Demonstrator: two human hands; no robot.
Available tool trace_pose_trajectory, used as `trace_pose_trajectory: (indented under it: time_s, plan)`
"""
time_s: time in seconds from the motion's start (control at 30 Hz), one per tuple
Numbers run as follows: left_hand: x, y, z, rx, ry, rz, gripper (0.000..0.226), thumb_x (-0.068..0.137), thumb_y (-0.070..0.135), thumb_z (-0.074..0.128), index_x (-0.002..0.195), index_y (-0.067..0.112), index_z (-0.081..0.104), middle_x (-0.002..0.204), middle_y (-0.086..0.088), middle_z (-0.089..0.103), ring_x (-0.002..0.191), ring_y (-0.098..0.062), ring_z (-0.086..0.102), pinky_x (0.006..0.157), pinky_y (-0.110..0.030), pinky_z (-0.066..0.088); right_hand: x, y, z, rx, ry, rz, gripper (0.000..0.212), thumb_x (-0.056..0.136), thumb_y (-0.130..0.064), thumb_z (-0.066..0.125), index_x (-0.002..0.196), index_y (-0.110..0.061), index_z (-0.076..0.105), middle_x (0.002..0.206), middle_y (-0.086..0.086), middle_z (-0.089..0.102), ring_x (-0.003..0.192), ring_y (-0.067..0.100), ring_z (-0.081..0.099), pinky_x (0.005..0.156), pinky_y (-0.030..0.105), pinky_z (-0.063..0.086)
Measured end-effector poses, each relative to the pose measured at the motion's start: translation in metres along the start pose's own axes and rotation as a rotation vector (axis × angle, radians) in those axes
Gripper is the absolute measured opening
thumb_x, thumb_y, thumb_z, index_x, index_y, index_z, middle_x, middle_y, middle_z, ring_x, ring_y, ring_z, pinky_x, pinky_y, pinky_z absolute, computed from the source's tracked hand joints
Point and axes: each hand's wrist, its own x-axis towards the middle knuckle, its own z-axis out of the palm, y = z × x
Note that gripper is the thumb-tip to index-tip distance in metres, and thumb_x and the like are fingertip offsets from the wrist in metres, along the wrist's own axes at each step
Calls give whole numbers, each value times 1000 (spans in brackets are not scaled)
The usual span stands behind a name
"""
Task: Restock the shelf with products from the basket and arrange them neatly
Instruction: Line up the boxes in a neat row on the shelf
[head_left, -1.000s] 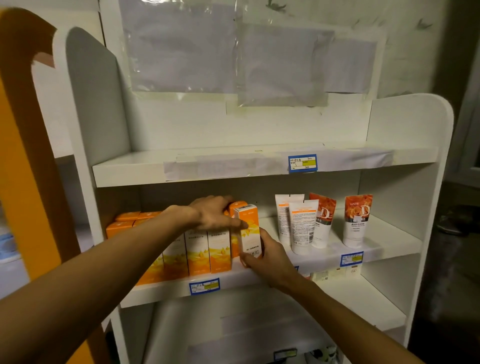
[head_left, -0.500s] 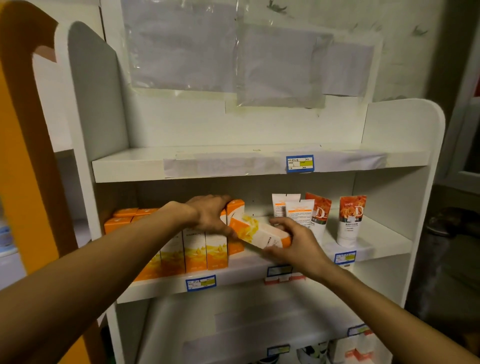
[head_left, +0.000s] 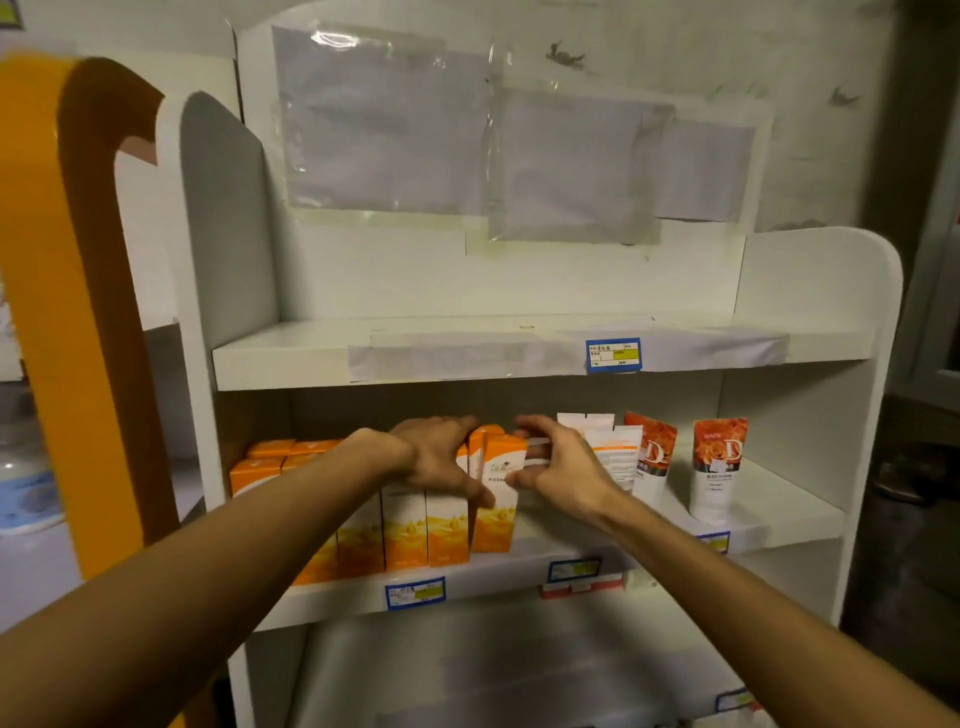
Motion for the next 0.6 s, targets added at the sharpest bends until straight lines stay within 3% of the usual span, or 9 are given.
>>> trace_pose_trajectory:
  time_s: [0.1,0.23,0.33,0.43,0.6]
  plan:
    - [-1,-1,2,12,33,-5,86,74,65,74,143,28,40,132,3,57,116,-20,58,98,-38,51,-4,9,22,133,22,33,73,88,-13,71,149,-22,33,138,-4,50,127,15,51,82,21,54]
    - [1,-4,4,30,64,-4,84,72,65,76,140,29,42,132,2,57,116,-21,58,98,-38,50,-9,28,46,110,-34,35,46,95,-24,59,137,-35,42,134,-8,56,125,13,54,101,38,51]
    - [2,-5,2,34,49,-1,84,73,63,76,141,27,41,131,1,55,117,-22,57,99,-39,49,-14,34,59,151,-88,64,42,100,-10,47,135,-33,43,128,-6,61,115,10,61,88,24,54]
    - [2,-6,1,49,25,13,84,70,66,77,137,27,44,127,2,58,112,-21,59,97,-40,51,-19,35,69,173,-70,39,47,97,-2,50,134,-30,43,118,-13,62,103,0,63,74,14,54]
    - [3,-7,-2,101,40,23,80,65,68,80,126,29,47,118,5,59,104,-17,59,91,-37,54,-23,34,80,126,31,22,46,90,-25,60,132,-33,43,128,-5,58,116,14,60,93,32,55]
